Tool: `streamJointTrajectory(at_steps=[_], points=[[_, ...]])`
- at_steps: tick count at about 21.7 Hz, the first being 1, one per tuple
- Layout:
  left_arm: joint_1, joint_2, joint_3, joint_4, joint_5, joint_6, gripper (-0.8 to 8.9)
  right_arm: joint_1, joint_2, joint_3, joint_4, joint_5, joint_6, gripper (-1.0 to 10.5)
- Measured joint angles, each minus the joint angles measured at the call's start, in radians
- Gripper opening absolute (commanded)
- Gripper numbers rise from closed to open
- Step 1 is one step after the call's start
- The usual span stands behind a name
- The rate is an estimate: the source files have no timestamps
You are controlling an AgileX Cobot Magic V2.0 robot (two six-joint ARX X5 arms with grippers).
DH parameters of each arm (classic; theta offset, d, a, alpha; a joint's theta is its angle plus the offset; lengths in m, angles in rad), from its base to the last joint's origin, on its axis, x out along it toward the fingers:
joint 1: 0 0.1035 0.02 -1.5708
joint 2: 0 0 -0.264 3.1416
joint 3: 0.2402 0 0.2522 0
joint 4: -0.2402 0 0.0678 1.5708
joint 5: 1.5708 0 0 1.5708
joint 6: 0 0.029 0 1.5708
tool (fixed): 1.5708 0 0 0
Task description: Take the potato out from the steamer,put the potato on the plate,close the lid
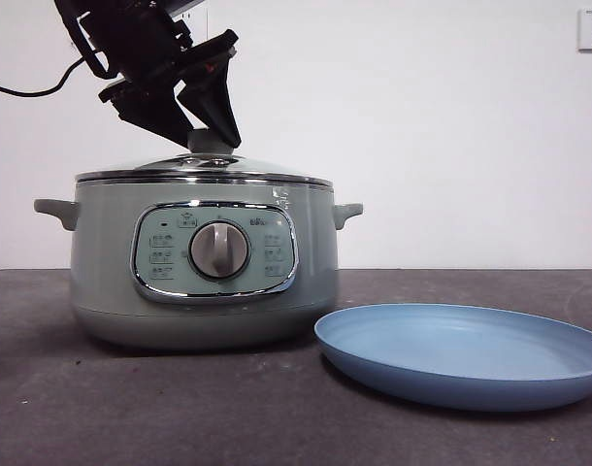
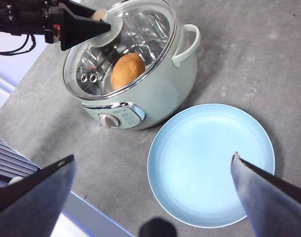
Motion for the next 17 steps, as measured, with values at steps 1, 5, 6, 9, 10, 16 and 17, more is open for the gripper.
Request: streamJointTrajectory(at_steps=[1, 5, 6, 9, 10, 16, 17], points=[[0.000, 0.000, 0.000, 0.000, 0.000, 0.000, -0.09, 0.000, 0.000, 0.000, 0.000, 0.000, 0.000, 5.7], [0.000, -0.003, 0.001, -0.001, 0.000, 0.000, -0.09, 0.000, 0.000, 0.000, 0.000, 0.000, 0.000, 5.6], [0.000, -0.006, 0.001, -0.003, 0.000, 0.000, -0.09, 0.000, 0.000, 0.000, 0.000, 0.000, 0.000, 5.6], [0.000, -0.021, 0.025, -0.051, -0.002, 0.000, -0.09, 0.000, 0.013, 0.000, 0.000, -0.001, 0.000, 5.6], [0.000, -0.025, 0.047, -0.084, -0.003, 0.000, -0.08, 0.000, 0.022, 0.000, 0.000, -0.001, 0.000, 5.6], [0.010, -0.111, 0.172, -0.195, -0.011, -0.001, -0.08, 0.040, 0.077, 0.000, 0.076, -0.002, 0.019, 5.6], [0.018, -0.142, 0.177, -0.209, -0.011, -0.001, -0.09, 0.054, 0.091, 0.000, 0.106, -0.002, 0.030, 5.6]])
